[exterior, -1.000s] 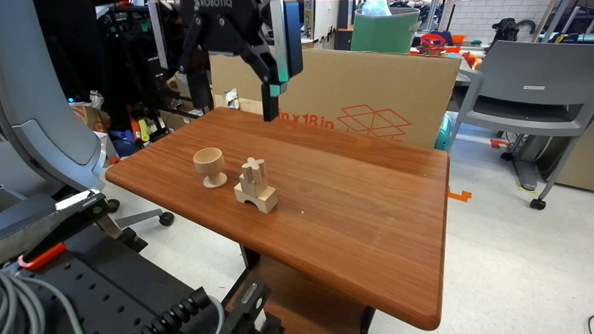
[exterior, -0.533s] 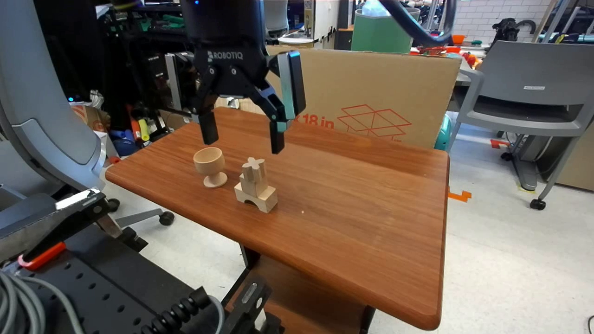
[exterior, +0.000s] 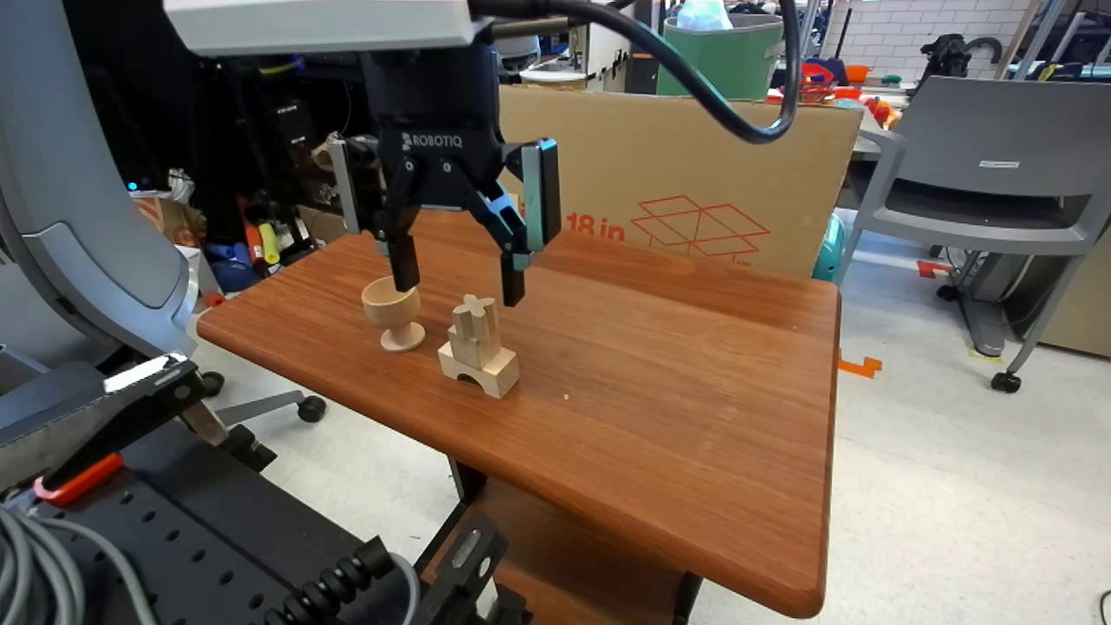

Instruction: Remove the X shaped block from the top of the stack

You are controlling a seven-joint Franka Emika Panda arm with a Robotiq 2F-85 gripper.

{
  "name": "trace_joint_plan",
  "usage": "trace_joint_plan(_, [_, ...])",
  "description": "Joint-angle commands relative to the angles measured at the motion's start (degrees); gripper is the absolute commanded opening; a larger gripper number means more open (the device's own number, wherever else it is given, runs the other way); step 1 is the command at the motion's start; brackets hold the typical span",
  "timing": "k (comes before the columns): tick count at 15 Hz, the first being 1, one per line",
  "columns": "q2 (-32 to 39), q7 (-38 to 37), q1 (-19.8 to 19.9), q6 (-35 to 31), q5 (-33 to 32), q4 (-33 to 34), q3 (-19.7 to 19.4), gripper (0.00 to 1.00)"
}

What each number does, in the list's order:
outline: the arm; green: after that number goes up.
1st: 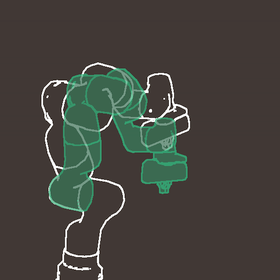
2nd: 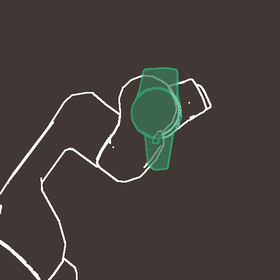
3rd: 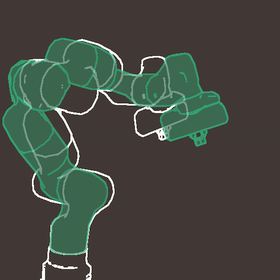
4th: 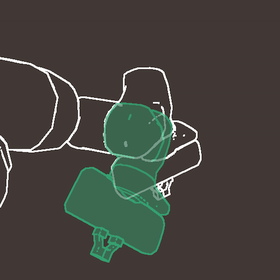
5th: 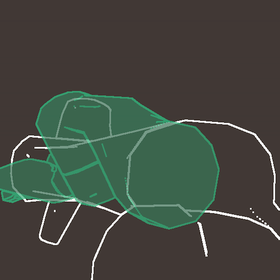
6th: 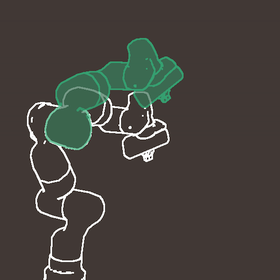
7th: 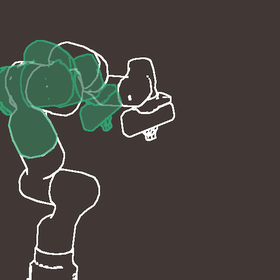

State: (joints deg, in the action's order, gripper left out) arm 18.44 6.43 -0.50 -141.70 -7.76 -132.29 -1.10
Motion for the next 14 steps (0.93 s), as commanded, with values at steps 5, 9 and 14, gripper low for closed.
trace_joint_plan(5, [3.40,-2.84,-1.25,-0.15,-2.55,3.44,-0.71,0.27])
trace_joint_plan(9, [2.26,-2.68,-0.71,-0.50,-2.46,2.57,-0.56,0.07])
trace_joint_plan(14, [-1.84,-0.40,2.00,-1.49,0.89,0.09,-0.24,0.07])
